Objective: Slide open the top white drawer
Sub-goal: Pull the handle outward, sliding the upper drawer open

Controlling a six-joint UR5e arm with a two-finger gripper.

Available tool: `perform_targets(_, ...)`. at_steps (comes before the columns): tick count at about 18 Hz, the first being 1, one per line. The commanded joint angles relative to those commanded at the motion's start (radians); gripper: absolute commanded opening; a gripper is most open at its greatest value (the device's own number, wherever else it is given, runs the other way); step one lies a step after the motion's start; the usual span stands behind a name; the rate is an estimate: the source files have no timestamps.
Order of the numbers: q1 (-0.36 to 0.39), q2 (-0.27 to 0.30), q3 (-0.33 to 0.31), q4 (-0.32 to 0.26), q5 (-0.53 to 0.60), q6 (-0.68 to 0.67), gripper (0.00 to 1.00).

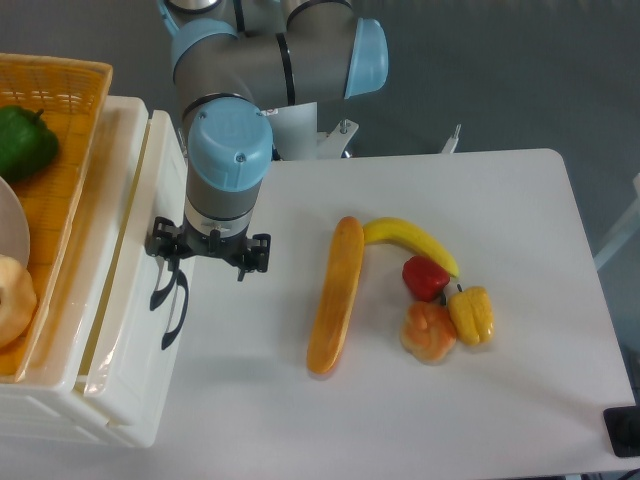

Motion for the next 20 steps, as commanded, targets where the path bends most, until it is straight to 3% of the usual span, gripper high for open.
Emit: perform_targets(20, 0.054, -0.003, 0.006, 0.000, 0.040, 0.067, 1.00)
